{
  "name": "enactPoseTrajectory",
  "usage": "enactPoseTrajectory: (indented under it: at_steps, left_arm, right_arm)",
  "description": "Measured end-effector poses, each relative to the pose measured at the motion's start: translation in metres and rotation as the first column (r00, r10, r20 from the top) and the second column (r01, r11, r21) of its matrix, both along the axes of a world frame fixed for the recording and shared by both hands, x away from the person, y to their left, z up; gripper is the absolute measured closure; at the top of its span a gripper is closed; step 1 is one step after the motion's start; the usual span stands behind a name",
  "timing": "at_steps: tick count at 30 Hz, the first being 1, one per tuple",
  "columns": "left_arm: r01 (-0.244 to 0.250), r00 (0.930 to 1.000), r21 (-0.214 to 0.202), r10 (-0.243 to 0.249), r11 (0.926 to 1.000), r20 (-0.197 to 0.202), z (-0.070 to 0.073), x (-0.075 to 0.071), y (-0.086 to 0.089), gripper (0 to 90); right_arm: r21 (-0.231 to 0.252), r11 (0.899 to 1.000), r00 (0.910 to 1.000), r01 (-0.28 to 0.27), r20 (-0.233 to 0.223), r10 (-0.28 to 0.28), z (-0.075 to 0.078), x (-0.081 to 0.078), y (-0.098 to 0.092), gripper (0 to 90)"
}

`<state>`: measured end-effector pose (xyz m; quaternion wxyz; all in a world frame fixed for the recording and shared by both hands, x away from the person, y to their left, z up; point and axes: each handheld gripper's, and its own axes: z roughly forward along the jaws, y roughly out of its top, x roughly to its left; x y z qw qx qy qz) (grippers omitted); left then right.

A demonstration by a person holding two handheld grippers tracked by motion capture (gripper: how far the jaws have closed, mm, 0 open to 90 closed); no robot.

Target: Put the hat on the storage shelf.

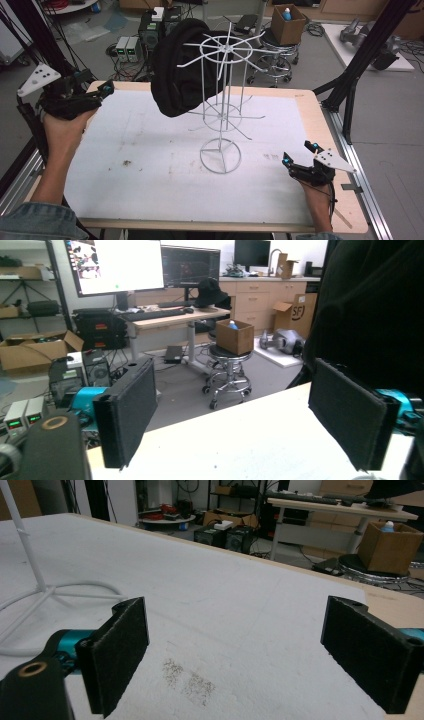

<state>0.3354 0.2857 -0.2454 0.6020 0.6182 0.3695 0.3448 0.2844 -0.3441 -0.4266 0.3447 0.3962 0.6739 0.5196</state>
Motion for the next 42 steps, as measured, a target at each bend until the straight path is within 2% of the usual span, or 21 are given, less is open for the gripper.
enactPoseTrajectory:
  at_steps: [2, 7, 8, 11, 12, 13, 17, 18, 21, 22, 25, 26, 35, 40, 42]
  left_arm:
    - [-0.017, 0.9998, 0.011, 0.016, 0.9998, 0.015, -0.01, -0.005, 0.001, 17.5]
    - [-0.021, 0.9993, 0.019, 0.02, 0.9996, 0.032, -0.024, -0.012, 0.002, 16.3]
    - [-0.025, 0.9993, 0.008, 0.025, 0.9997, 0.029, -0.031, -0.015, 0.002, 16.3]
    - [-0.03, 0.9991, -0.001, 0.03, 0.9995, 0.028, -0.039, -0.018, 0.003, 16.2]
    - [-0.042, 0.9989, -0.001, 0.042, 0.9991, 0.021, -0.046, -0.02, 0.004, 15.6]
    - [-0.042, 0.9989, -0.001, 0.042, 0.9991, 0.021, -0.046, -0.02, 0.004, 15.6]
    - [-0.06, 0.9981, -0.006, 0.06, 0.9982, 0.014, -0.063, -0.023, 0.007, 15.3]
    - [-0.073, 0.9972, -0.002, 0.073, 0.9973, 0.019, -0.072, -0.026, 0.009, 15.2]
    - [-0.084, 0.9964, -0.005, 0.084, 0.9964, 0.013, -0.08, -0.027, 0.01, 15.1]
    - [-0.089, 0.9959, -0.01, 0.089, 0.996, 0.014, -0.089, -0.028, 0.012, 15.0]
    - [-0.096, 0.9953, -0.008, 0.096, 0.9954, 0.009, -0.097, -0.029, 0.012, 15.1]
    - [-0.104, 0.9946, 0.003, 0.104, 0.9946, -0.001, -0.107, -0.028, 0.012, 15.1]
    - [-0.111, 0.9935, 0.035, 0.112, 0.9932, -0.019, -0.13, -0.033, 0.008, 15.1]
    - [-0.117, 0.9925, 0.02, 0.118, 0.9929, -0.034, -0.141, -0.035, 0.007, 15.1]
    - [-0.114, 0.9925, 0.031, 0.115, 0.993, -0.04, -0.144, -0.036, 0.007, 15.1]
  right_arm:
    - [0.0, 1.0, 1.0, -0.001, 0.0, 0.001, 0.0, 0.002, 0.001, 11.0]
    - [-0.006, 1.0, 1.0, -0.008, -0.005, 0.008, 0.0, 0.004, 0.004, 11.0]
    - [-0.005, 1.0, 1.0, -0.009, -0.003, 0.009, 0.0, 0.004, 0.005, 11.0]
    - [0.003, 1.0, 1.0, -0.007, -0.004, 0.007, 0.001, 0.004, 0.005, 11.0]
    - [0.0, 1.0, 1.0, -0.006, -0.002, 0.006, 0.001, 0.004, 0.005, 11.0]
    - [0.0, 1.0, 1.0, -0.007, 0.001, 0.007, 0.001, 0.004, 0.005, 11.0]
    - [0.001, 1.0, 1.0, -0.005, 0.0, 0.005, 0.001, 0.003, 0.005, 11.0]
    - [0.0, 1.0, 1.0, -0.005, 0.001, 0.005, 0.001, 0.003, 0.005, 11.0]
    - [-0.005, 1.0, 1.0, -0.007, 0.001, 0.007, 0.001, 0.003, 0.006, 11.0]
    - [-0.006, 1.0, 1.0, -0.009, 0.002, 0.009, 0.001, 0.003, 0.006, 11.0]
    - [-0.006, 1.0, 1.0, -0.006, 0.0, 0.006, 0.001, 0.004, 0.006, 11.0]
    - [-0.004, 1.0, 1.0, -0.008, -0.003, 0.008, 0.001, 0.004, 0.005, 11.0]
    - [-0.006, 1.0, 1.0, -0.008, -0.001, 0.008, 0.001, 0.004, 0.006, 11.0]
    - [-0.002, 1.0, 0.9999, -0.01, -0.006, 0.01, 0.001, 0.004, 0.006, 11.0]
    - [-0.004, 1.0, 0.9999, -0.009, -0.005, 0.009, 0.001, 0.004, 0.006, 11.0]
